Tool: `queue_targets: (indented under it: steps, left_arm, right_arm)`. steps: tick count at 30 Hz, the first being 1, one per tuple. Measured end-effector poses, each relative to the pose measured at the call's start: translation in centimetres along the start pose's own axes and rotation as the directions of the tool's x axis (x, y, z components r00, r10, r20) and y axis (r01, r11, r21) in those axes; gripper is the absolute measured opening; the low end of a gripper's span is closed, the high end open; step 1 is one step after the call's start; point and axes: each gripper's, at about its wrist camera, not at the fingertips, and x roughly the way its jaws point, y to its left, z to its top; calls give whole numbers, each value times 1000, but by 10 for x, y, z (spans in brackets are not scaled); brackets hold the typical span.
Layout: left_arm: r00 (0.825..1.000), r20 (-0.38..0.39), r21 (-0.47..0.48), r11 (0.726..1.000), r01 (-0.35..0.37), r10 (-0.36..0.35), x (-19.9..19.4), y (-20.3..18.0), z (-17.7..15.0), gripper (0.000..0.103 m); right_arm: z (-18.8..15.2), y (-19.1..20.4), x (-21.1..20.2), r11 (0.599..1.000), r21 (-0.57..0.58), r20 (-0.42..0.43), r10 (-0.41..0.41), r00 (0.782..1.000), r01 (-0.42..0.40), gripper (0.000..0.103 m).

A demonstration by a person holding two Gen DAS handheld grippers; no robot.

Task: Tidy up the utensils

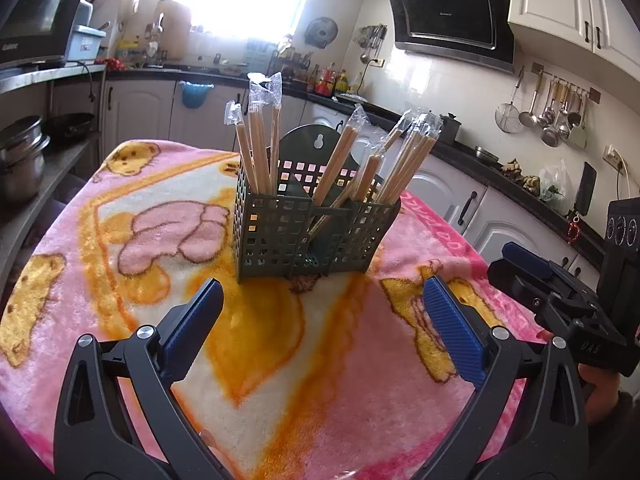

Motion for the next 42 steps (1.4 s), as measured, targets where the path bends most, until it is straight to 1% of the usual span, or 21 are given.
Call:
queue_targets:
  steps: [6,12,14,19,24,30,42]
  left_arm:
    - [999,32,1,999,-34,34,-3,2,-5,92]
    - [996,73,-13,999,-50,51,-8,7,-12,92]
    - [993,92,-11,998,-67,67,-9,7,-15,92]
    - [987,142,5,997,-81,79,-14,3,-21,92]
    - [976,198,50,993,-103,92,-19,-5,-24,92]
    - [975,200,50,993,-107,95,-19,-6,-26,92]
    - [974,203,46,993,-113,101,-21,-6,-26,92]
  right_arm:
    - [-12,-3,-7,1000,21,43,-24,999,23,96]
    - [-27,-3,-16,998,27,92,-64,994,62,96]
    - [-31,-4,-19,997,32,110,-74,991,71,96]
    - [-39,-4,-25,995,32,166,-95,982,90,96]
    - [-45,4,-31,995,13,222,-102,970,102,96]
    - [-48,8,-34,994,3,240,-103,965,106,96]
    - [-48,9,-32,994,5,226,-103,969,105,96]
